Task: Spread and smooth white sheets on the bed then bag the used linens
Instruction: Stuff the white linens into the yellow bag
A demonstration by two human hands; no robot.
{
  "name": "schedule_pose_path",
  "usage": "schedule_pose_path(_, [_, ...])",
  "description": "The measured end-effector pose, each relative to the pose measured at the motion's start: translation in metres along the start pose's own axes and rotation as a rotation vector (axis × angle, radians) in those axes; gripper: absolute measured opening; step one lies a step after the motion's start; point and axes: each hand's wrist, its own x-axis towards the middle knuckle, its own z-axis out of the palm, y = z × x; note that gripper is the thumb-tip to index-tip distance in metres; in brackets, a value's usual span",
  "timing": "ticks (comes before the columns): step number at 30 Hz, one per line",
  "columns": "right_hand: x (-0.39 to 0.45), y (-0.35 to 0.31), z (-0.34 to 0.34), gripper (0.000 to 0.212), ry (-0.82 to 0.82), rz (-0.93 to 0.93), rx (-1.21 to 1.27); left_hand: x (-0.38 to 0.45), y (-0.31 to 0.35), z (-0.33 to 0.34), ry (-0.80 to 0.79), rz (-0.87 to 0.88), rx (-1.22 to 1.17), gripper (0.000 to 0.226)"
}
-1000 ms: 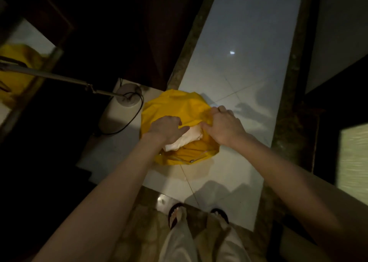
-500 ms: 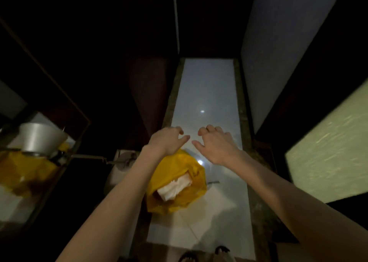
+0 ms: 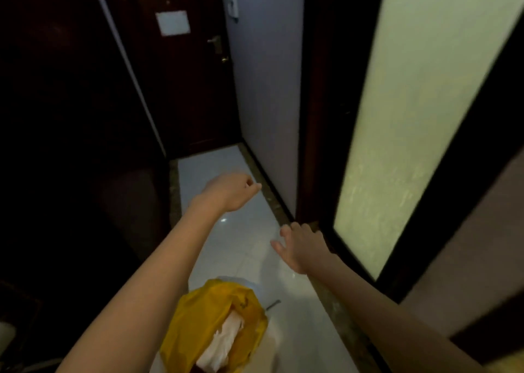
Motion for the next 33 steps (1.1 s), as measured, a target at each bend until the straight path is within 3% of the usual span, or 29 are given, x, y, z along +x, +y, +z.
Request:
schedule_pose_path(6, [-0.064,0.078,-0.007,0.045,0.035,0.192,0.077,0.007,0.114,0.013,0.0,0.24,-0.002,0.038])
schedule_pose_path(10, [-0.128,0.154,-0.021,0.041,0.105,0.269,0.075,-0.004,0.209,0.056,-0.05,0.358,-0.016,0.038])
schedule_pose_path(18, [-0.259,0.276,-0.077,0.035,0.251,0.538,0.129,-0.058,0.386,0.165,-0.336,0.621,0.006,0.037])
schedule_pose_path(23, [-0.311,0.336,-0.094,0.045,0.314,0.687,0.122,-0.079,0.478,0.193,-0.51,0.846,-0.018,0.036])
schedule_pose_path(29, [-0.363,0.409,-0.082,0.05,0.325,1.1,0.123,-0.07,0.579,0.19,-0.448,1.159,0.174,0.04])
schedule_pose_path(33, [-0.404,0.439,-0.053,0.059,0.283,1.326,0.153,-0.071,0.644,0.181,-0.389,1.31,0.102,0.035])
